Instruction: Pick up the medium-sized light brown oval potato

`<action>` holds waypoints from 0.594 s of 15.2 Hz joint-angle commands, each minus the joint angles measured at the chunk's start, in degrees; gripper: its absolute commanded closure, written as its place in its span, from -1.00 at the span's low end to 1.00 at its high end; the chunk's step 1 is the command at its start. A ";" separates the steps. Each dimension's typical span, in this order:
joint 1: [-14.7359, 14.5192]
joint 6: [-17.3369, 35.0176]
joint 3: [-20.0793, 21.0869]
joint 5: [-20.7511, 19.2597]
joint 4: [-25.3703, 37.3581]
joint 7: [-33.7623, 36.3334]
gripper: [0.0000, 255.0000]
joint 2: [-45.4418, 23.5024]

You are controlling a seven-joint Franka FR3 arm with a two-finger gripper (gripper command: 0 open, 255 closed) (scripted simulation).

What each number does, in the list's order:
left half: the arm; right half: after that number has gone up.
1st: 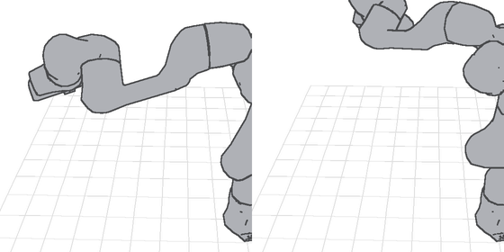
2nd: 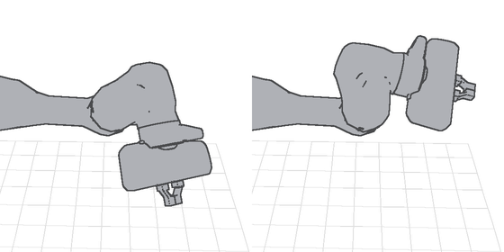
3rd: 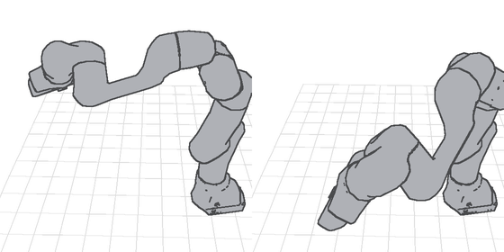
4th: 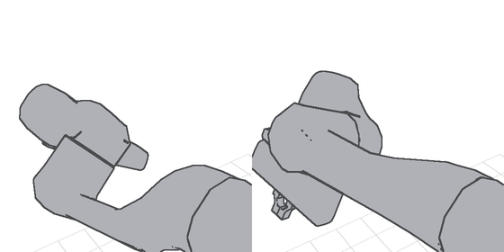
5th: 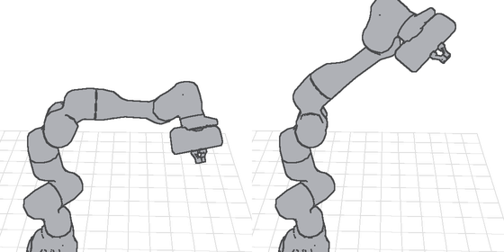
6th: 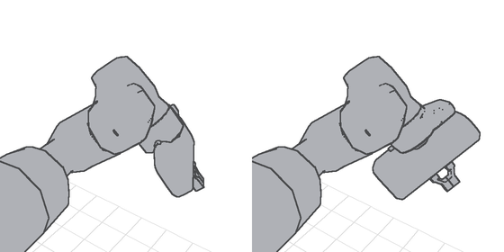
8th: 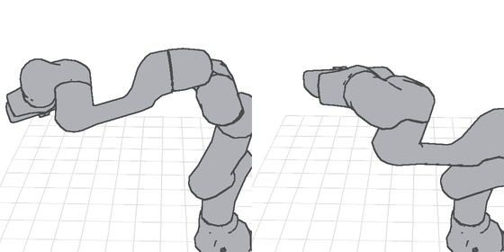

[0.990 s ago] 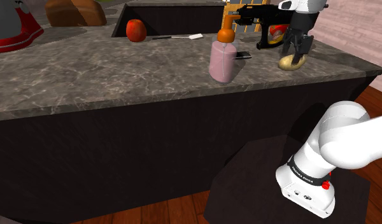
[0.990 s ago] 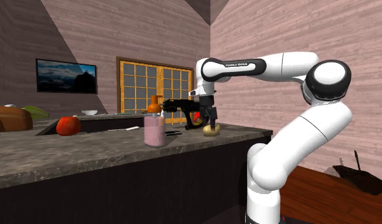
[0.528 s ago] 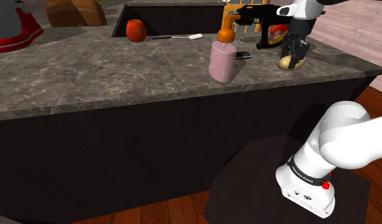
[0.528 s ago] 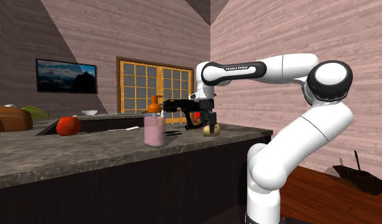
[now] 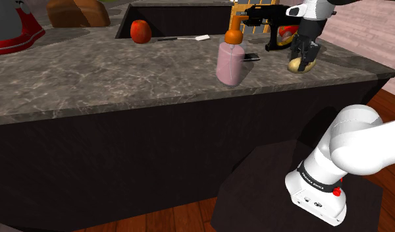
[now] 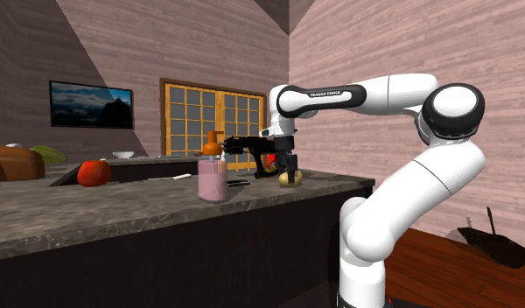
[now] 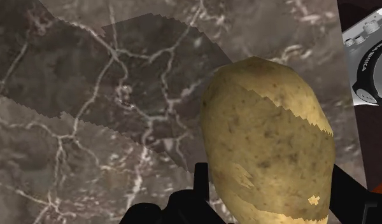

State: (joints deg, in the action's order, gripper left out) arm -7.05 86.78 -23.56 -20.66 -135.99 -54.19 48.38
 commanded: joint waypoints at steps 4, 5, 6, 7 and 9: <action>-0.28 -2.70 0.62 0.64 3.40 -0.40 1.00 -0.87; -0.36 -3.36 0.78 0.80 4.29 -0.50 1.00 -1.10; -0.44 -4.02 0.94 0.96 5.19 -0.60 1.00 -1.35; -0.51 -4.67 1.09 1.11 6.09 -0.70 1.00 -1.60; -0.67 -5.98 1.37 1.41 7.94 -0.91 1.00 -2.14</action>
State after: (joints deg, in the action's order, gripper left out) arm -7.59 81.58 -22.45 -19.50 -129.10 -55.09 46.55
